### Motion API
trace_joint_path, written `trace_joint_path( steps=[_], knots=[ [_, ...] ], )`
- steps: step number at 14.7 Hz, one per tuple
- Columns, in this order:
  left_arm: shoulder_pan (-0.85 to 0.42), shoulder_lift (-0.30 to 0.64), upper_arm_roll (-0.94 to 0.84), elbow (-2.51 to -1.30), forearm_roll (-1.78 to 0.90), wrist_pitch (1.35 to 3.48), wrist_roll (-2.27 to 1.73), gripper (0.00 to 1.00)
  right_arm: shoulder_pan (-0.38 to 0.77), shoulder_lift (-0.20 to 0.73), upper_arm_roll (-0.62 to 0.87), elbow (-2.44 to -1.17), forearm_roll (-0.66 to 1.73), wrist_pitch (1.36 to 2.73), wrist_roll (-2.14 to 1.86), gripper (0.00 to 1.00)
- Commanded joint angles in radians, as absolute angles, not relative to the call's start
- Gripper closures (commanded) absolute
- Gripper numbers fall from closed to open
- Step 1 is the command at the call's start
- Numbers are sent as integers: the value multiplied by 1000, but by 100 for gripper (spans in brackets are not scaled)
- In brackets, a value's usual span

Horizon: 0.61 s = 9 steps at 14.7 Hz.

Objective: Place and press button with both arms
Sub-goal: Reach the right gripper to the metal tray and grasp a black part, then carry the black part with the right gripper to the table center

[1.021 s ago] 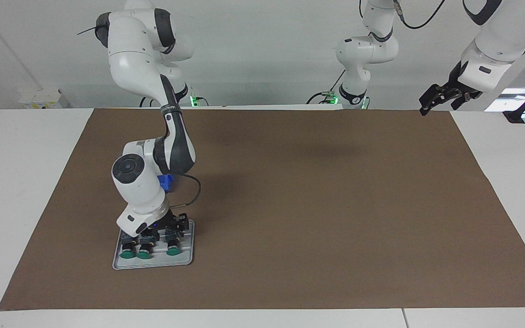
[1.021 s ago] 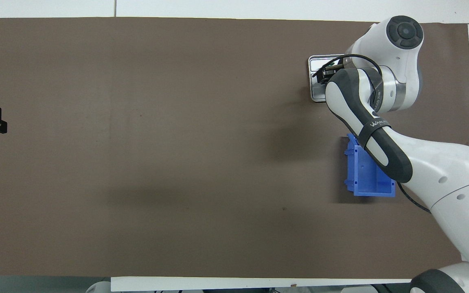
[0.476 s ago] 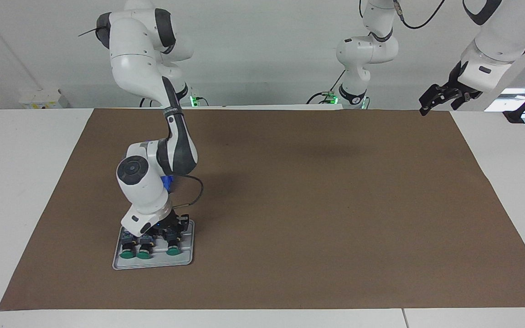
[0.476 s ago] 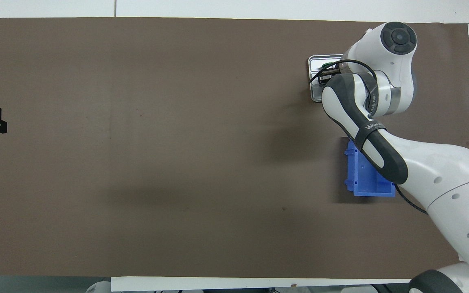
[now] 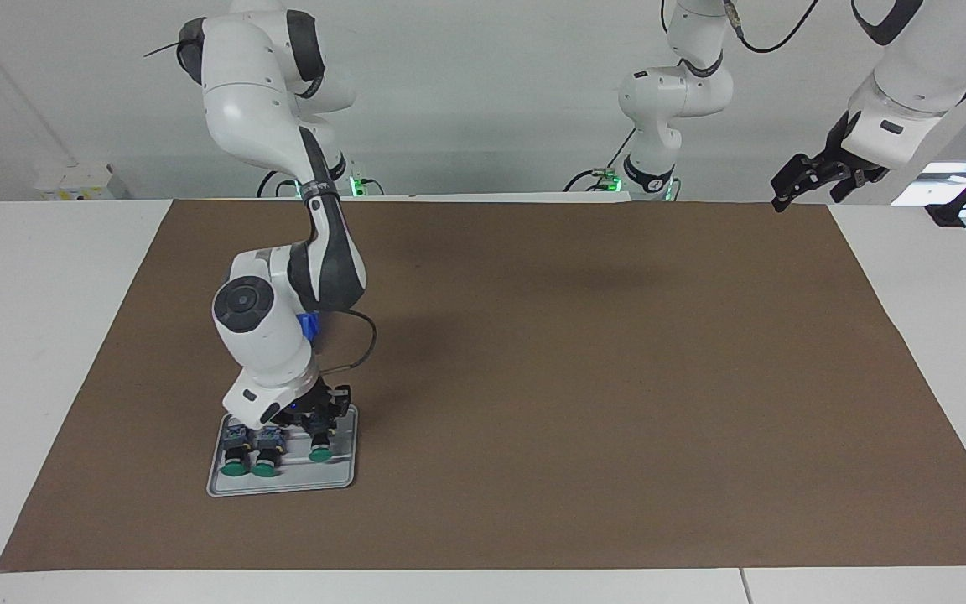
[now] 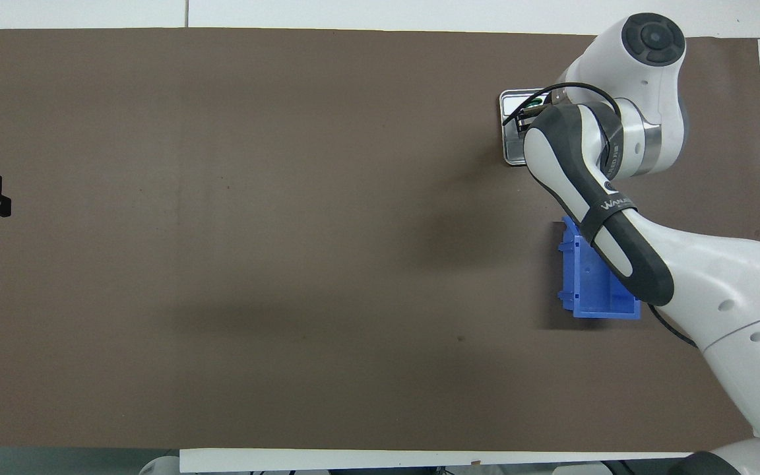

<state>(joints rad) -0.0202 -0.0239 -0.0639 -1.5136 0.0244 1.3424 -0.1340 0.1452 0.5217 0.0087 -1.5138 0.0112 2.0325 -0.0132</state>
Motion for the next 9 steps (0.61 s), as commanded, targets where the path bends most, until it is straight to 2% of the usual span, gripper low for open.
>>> trace_joint_path(
  steps=[1, 5, 9],
  knots=[
    [-28, -52, -61, -1542, 34, 1356, -130, 0, 167, 395, 12, -1558, 25, 1916, 90, 100],
    [-23, -57, -61, -1543, 35, 1350, -118, 0, 287, 347, 37, -1585, 74, 1850, 401, 100],
    [-21, -57, -60, -1545, 35, 1351, -118, 0, 438, 331, 40, -1614, 74, 1856, 843, 100]
  ],
)
